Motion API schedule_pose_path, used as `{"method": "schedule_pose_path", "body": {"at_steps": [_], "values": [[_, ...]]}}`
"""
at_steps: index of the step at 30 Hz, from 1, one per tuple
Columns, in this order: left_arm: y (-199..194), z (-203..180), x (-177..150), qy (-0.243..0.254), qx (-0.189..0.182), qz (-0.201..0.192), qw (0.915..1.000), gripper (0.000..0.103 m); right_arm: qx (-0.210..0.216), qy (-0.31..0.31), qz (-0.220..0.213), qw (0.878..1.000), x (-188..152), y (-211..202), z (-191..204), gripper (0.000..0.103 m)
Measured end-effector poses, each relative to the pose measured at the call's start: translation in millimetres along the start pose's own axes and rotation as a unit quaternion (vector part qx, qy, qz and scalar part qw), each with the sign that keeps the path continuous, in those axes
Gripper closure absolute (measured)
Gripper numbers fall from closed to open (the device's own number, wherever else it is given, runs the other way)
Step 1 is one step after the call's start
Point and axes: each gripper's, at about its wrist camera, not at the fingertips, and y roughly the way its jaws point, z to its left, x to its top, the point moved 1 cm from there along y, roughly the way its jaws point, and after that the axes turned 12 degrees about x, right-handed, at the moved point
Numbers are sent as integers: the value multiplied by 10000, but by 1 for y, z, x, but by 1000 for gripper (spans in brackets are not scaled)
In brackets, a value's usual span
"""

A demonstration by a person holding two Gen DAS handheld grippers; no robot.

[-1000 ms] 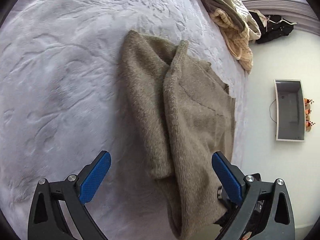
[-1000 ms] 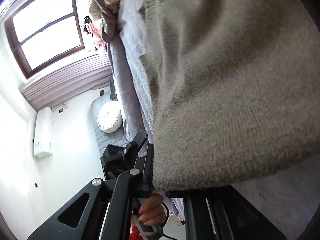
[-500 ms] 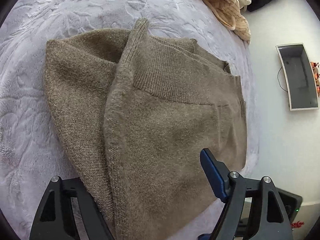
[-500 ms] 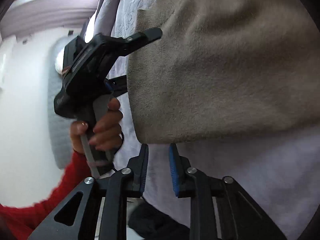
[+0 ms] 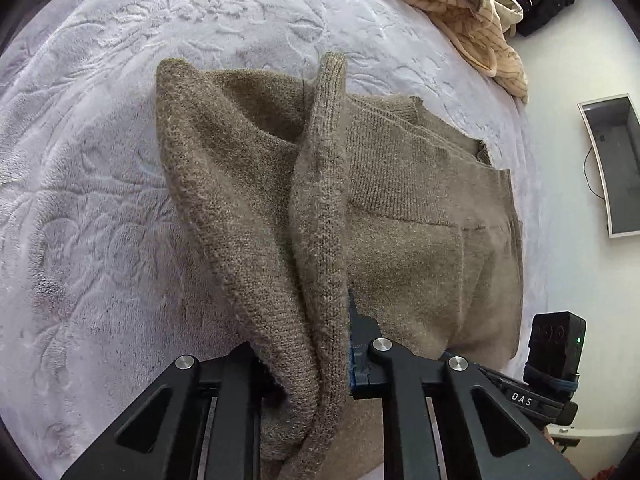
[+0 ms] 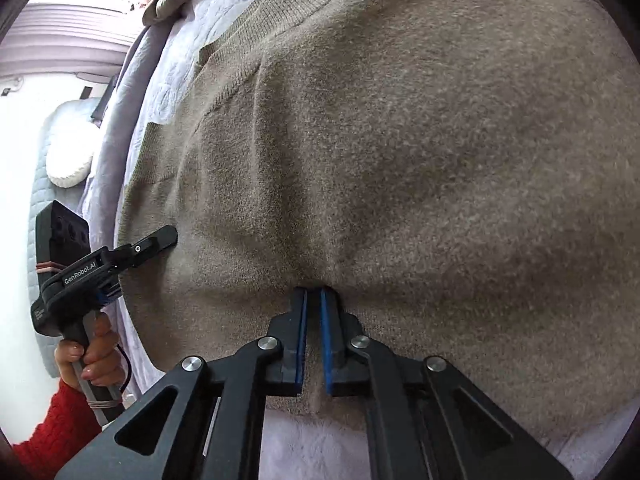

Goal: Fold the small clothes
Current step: 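Fold the held side edge over the sweater and open both grippers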

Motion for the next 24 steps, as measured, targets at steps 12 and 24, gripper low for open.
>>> {"method": "schedule_pose_path", "body": {"at_steps": [12, 24], "values": [[-55, -93, 15, 104, -580, -576, 9966, 86, 602, 298, -60, 9977, -23, -41, -10, 93], [-18, -268, 19, 1238, -459, -453, 9902, 86, 821, 698, -750, 9913, -8, -119, -56, 93]]}}
